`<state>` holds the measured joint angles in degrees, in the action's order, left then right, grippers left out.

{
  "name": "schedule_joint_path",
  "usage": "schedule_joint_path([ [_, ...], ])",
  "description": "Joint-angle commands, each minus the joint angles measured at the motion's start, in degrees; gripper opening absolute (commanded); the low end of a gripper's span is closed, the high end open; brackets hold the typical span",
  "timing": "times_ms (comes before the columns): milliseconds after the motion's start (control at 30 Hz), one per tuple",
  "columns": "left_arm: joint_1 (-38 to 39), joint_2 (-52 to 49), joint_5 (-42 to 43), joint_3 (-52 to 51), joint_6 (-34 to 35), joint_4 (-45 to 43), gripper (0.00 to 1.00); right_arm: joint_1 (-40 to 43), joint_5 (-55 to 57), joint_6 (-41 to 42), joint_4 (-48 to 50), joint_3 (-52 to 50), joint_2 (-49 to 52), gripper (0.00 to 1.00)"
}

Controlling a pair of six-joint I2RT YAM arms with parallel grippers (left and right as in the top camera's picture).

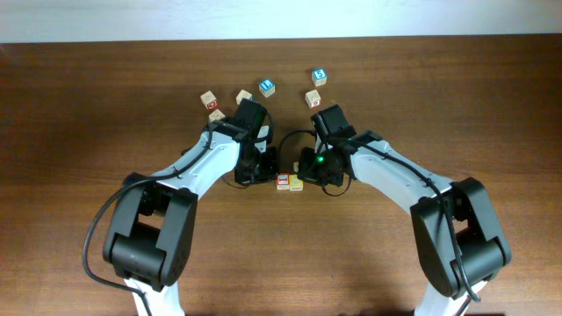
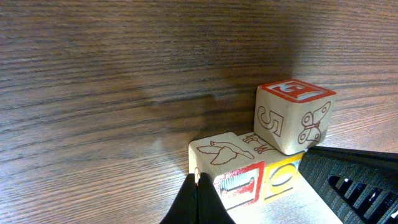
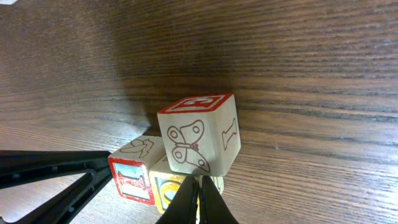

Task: Rotate 3 blocks

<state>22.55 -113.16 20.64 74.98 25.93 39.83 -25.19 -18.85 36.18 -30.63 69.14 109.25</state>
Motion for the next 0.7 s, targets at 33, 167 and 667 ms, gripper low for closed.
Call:
schedule_joint_path([
  [33,0.2,-0.4,1.0,-0.2,-0.8,-0.1,0.00,-1.4,1.6,0.3,0.9,-0.9,2.6,0.04],
  [167,0.2,-0.4,1.0,-0.2,-0.8,-0.1,0.00,-1.4,1.5,-0.8,1.1,-0.9,2.6,0.05],
  [667,0.2,-0.4,1.0,-0.2,-0.8,-0.2,0.00,-0.9,7.9,-7.3,-4.5,9.5,2.7,0.22],
])
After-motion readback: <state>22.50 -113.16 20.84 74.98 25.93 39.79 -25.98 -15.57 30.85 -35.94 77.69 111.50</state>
